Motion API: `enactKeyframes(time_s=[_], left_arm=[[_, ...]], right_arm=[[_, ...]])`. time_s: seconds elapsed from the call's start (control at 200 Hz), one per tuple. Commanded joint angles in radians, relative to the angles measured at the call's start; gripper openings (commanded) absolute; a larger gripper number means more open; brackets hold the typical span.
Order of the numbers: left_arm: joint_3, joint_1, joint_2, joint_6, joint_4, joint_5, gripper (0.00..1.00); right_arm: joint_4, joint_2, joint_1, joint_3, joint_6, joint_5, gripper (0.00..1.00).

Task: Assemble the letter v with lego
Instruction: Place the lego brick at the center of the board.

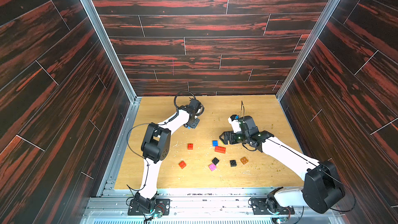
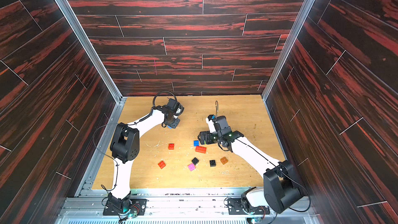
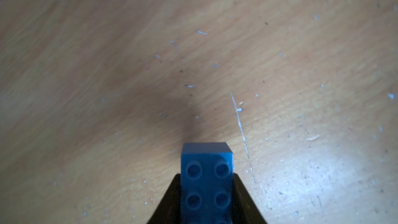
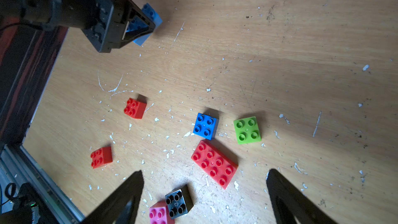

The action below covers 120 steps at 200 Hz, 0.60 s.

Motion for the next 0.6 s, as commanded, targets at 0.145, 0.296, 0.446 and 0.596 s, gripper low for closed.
enactKeyframes(time_s=[0.145,0.296,0.446,0.596], left_arm=[[0.086,0.058,0.063,0.204,-0.057,0.219,0.19],[0.199,0.06,0.131,0.224,-0.078,0.257,0.2],[0.325,0.06,0.202,0.283,-0.174,0.359,0.21],[0.328,0.061,0.209,0.32,-0.163,0.379,0.22]], right_arm=[[-0.017,0.047,0.005,0.049,-0.009,0.004,0.92],[-0.02,0.079,0.006,0.068,-0.003,-0.001,0.92],[-0.018,0.093,0.005,0.081,0.002,0.003,0.92],[-0.034,0.116,0.006,0.097,0.002,0.009,0.92]])
